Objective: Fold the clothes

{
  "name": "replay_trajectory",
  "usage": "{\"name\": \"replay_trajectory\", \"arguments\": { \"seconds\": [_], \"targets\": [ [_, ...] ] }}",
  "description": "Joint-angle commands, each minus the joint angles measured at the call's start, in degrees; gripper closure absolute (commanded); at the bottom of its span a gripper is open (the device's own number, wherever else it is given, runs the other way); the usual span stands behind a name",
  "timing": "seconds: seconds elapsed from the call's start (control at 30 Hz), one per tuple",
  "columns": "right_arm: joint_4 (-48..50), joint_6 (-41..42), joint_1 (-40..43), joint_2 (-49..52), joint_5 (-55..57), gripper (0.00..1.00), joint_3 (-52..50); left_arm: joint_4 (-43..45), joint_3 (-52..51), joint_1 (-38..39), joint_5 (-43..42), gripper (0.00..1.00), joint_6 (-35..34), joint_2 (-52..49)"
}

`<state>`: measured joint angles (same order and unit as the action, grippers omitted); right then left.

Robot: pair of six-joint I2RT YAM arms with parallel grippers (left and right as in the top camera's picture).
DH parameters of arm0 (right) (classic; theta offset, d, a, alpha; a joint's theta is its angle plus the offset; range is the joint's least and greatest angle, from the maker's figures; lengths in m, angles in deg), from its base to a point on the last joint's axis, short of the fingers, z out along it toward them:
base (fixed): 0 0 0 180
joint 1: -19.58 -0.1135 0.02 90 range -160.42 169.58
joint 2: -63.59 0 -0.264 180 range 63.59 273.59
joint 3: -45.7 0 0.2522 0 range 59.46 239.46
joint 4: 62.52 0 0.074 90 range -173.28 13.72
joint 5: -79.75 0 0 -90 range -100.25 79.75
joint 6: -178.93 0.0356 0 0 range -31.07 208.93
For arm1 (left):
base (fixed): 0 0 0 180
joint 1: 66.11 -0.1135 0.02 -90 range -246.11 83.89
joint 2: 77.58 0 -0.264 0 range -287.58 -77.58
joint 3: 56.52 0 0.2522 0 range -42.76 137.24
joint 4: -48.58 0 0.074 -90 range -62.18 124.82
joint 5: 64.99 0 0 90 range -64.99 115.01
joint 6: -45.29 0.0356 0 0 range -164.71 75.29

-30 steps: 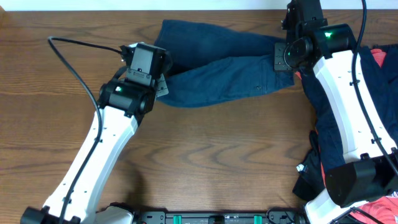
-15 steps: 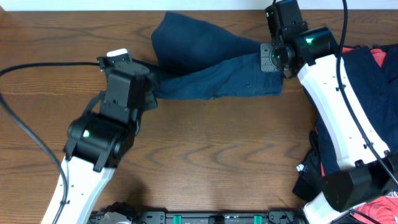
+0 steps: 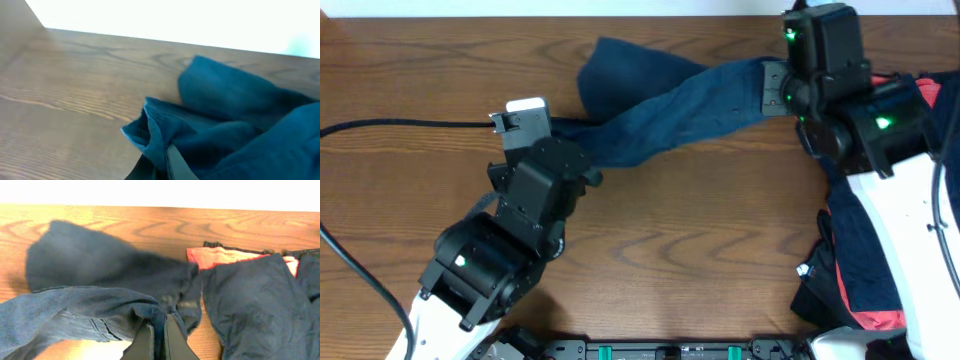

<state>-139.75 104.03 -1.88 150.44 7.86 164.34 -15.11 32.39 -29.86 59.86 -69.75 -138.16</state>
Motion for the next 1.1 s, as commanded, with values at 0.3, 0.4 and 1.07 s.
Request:
{"name": "replay_trajectory", "arguments": {
  "seconds": [0.3, 0.4, 1.07],
  "targets": [
    [-3.04, 0.11, -0.37, -2.19, 1.73, 0.99, 0.44, 0.48, 0.50, 1.97, 8.48, 0.94, 0.81, -0.66],
    [-4.28, 0.92, -0.37, -2.19, 0.92, 0.99, 0.42, 0.59, 0.50, 1.97, 8.41, 0.94, 1.51, -2.67],
    [-6.21, 21.03, -1.86, 0.55, -11.63, 0.99, -20.00, 2.25, 0.50, 0.26, 7.63, 0.94, 1.84, -14.88]
  ]
}}
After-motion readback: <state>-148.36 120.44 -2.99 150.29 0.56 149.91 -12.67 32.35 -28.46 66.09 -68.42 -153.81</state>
